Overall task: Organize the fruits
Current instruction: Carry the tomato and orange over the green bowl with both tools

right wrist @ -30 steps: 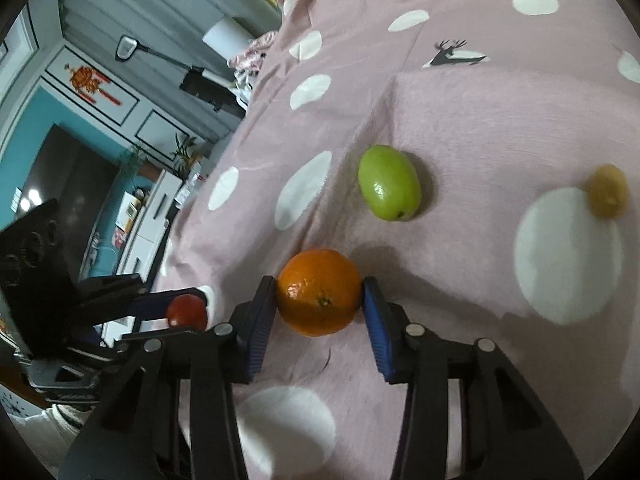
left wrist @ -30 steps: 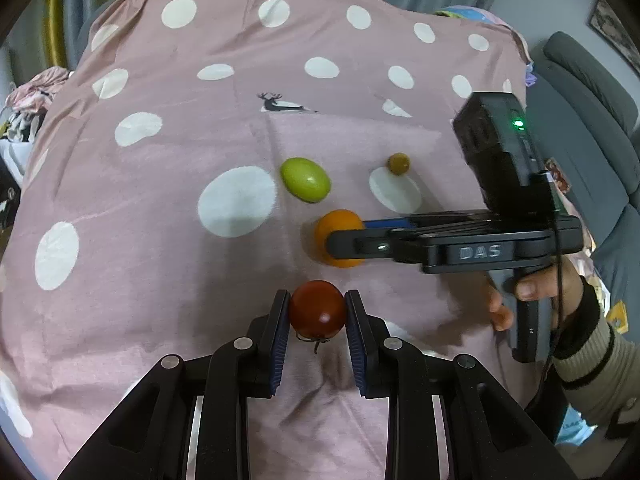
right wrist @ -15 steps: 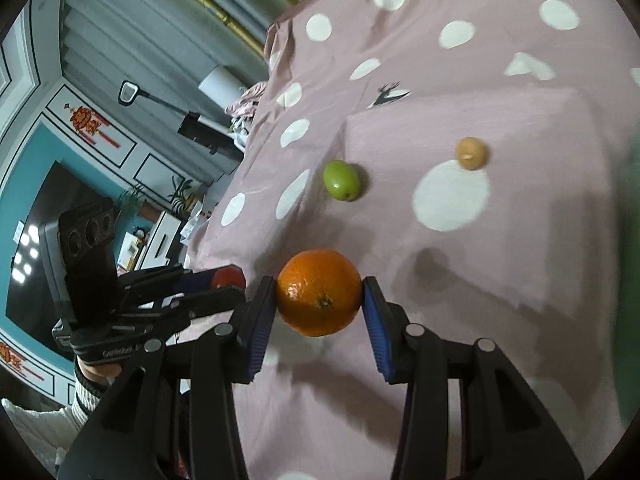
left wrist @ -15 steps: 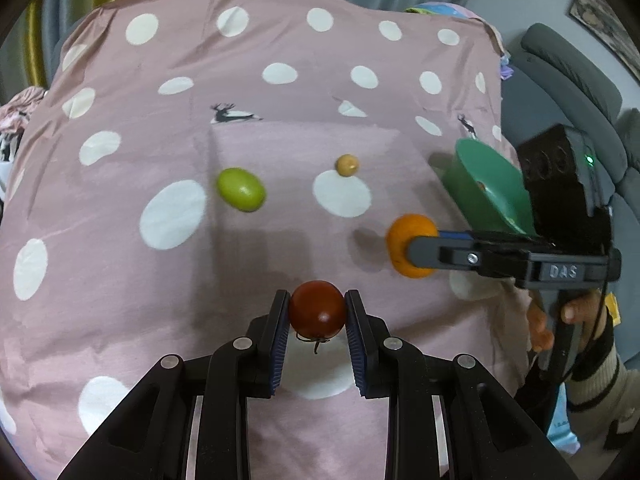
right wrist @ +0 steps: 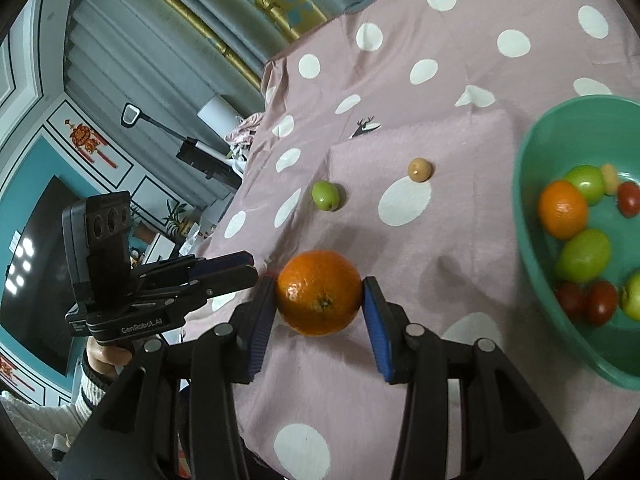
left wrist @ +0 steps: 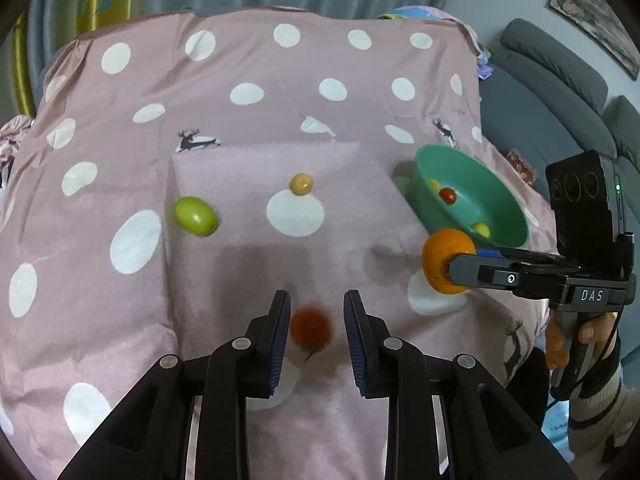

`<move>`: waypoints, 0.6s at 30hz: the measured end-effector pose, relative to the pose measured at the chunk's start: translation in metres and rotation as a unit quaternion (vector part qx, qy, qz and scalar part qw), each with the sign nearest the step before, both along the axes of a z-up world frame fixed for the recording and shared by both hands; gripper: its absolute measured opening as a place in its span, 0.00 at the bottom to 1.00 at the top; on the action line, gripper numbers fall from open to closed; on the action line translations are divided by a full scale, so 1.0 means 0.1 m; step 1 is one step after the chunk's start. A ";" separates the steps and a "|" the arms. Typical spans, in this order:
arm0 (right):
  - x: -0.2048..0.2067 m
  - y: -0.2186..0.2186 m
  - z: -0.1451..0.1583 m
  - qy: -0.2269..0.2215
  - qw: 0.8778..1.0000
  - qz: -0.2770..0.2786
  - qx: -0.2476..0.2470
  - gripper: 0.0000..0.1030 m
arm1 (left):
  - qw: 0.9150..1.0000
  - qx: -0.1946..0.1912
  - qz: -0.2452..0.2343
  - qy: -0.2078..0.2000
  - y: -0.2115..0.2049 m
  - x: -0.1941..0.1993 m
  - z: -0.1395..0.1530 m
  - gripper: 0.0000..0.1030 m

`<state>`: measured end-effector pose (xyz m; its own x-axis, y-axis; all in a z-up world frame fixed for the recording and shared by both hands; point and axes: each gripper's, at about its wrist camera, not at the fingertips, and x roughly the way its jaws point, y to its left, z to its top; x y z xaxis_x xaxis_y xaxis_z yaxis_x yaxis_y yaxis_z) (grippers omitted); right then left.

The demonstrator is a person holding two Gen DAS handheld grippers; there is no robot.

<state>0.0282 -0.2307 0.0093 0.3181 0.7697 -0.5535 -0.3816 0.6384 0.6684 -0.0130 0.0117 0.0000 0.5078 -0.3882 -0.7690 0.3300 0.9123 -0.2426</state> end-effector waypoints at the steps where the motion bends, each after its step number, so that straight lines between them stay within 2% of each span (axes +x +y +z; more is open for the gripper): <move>1: -0.02 -0.03 0.02 -0.002 1.000 -0.002 0.001 0.42 | 1.000 0.000 0.000 -0.002 -0.02 -0.01 0.01 0.27; 4: -0.05 -0.09 0.05 -0.008 1.000 -0.008 0.005 0.42 | 1.000 0.003 -0.005 -0.006 -0.07 -0.01 0.05 0.27; 9: -0.10 -0.13 0.06 -0.009 1.000 -0.012 0.008 0.42 | 1.000 0.017 0.001 -0.004 -0.08 0.06 -0.06 0.27; 12: -0.13 -0.15 0.08 -0.012 1.000 -0.012 0.010 0.42 | 1.000 0.004 -0.006 0.026 -0.09 0.12 -0.23 0.27; 13: -0.14 -0.16 0.08 -0.012 1.000 -0.014 0.011 0.42 | 0.999 0.007 -0.010 0.032 -0.10 0.13 -0.29 0.30; 15: -0.13 -0.17 0.07 -0.010 1.000 -0.015 0.012 0.42 | 0.998 0.026 -0.014 0.051 -0.17 0.15 -0.44 0.43; 16: -0.12 -0.17 0.06 -0.009 1.000 -0.016 0.012 0.42 | 0.998 0.030 -0.015 0.056 -0.19 0.15 -0.48 0.52; 17: -0.11 -0.17 0.05 -0.008 1.000 -0.017 0.012 0.42 | 0.997 0.035 -0.016 0.062 -0.21 0.14 -0.54 0.57; 18: -0.11 -0.17 0.04 -0.008 1.000 -0.016 0.012 0.42 | 0.997 0.039 -0.018 0.066 -0.22 0.14 -0.57 0.58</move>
